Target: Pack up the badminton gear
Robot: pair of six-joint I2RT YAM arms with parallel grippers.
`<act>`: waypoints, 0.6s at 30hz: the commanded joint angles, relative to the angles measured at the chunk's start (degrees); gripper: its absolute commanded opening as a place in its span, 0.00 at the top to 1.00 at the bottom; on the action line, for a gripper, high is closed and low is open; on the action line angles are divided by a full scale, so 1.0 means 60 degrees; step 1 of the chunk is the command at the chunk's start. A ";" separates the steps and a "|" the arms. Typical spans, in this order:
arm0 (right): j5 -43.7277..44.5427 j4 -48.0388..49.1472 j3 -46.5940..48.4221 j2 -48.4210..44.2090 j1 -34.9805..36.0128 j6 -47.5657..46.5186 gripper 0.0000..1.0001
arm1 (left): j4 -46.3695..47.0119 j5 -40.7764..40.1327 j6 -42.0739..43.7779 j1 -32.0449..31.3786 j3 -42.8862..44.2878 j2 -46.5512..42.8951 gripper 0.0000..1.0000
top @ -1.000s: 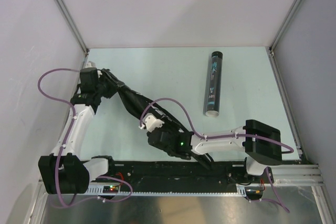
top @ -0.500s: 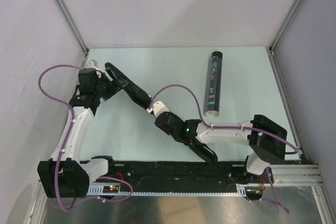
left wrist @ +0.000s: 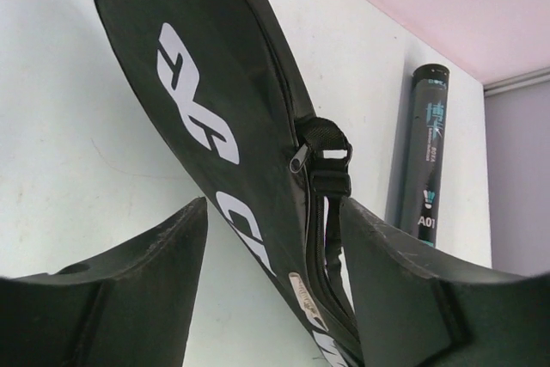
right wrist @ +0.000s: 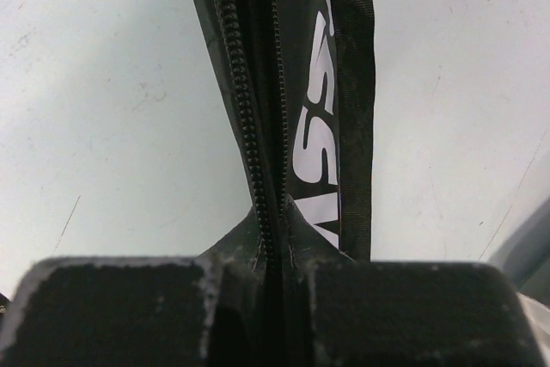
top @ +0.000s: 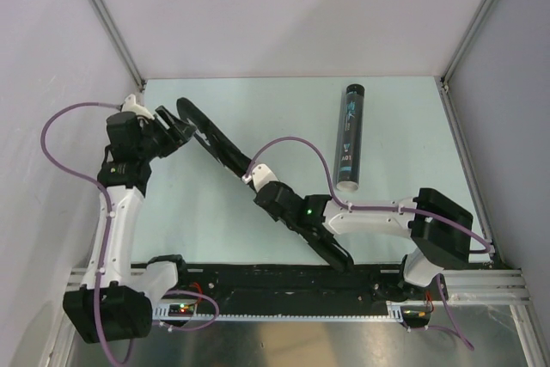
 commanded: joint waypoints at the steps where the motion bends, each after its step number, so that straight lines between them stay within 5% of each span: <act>1: -0.0050 0.0531 -0.0047 -0.0534 0.0068 0.0156 1.00 | 0.0859 0.1173 -0.0265 0.0241 -0.0050 0.0369 0.36; 18: 0.0052 0.0664 -0.0048 -0.0646 0.0225 0.0142 1.00 | 0.5081 0.2597 -0.1916 0.0260 -0.1780 0.1782 0.56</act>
